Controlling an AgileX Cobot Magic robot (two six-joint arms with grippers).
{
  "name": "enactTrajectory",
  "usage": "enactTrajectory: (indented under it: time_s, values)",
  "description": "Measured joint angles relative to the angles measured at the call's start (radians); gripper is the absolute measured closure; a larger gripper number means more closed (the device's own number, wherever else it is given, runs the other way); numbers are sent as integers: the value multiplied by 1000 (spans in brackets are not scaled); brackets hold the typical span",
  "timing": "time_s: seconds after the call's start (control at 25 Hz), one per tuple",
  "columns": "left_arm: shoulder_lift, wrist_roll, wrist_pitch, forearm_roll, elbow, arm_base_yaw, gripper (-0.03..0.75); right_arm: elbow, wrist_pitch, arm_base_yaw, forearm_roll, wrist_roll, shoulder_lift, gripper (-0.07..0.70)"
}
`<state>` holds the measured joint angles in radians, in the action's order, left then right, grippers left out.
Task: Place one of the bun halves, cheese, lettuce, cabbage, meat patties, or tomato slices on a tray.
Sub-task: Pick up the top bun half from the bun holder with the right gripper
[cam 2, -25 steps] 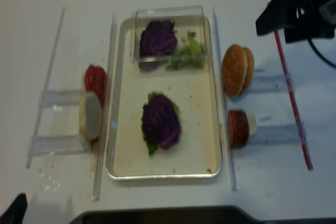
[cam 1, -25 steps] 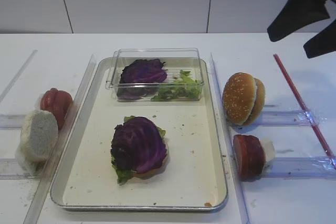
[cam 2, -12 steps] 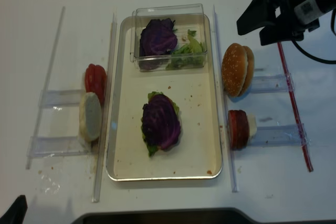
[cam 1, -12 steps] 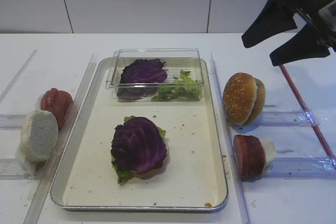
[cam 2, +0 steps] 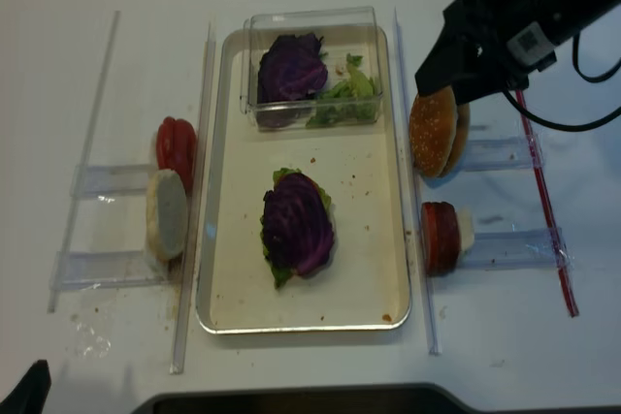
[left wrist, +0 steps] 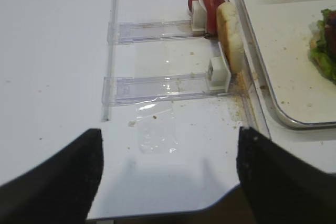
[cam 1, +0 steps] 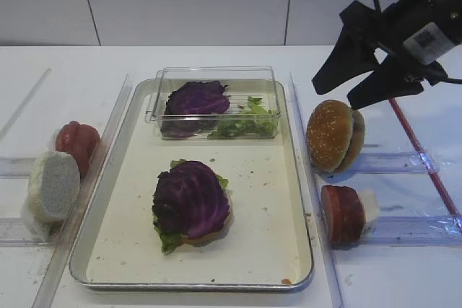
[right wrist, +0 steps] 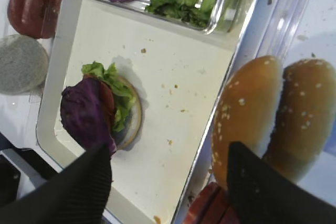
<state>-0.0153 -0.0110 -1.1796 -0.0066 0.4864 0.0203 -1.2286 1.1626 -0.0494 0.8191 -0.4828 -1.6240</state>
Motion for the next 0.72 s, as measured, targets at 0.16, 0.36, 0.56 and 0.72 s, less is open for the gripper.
enactTrajectory:
  time_s: [0.16, 0.36, 0.56, 0.72]
  values:
    - [0, 0, 0, 7, 0, 0, 226, -2, -65, -14, -9, -1, -3, 145]
    - [0, 0, 0, 7, 0, 0, 226, -2, -121, -14, -68, 23, -3, 152]
    - [0, 0, 0, 7, 0, 0, 226, -2, -125, -14, -100, 44, -5, 153]
    - [0, 0, 0, 7, 0, 0, 226, -2, -118, -14, -100, 46, -17, 153]
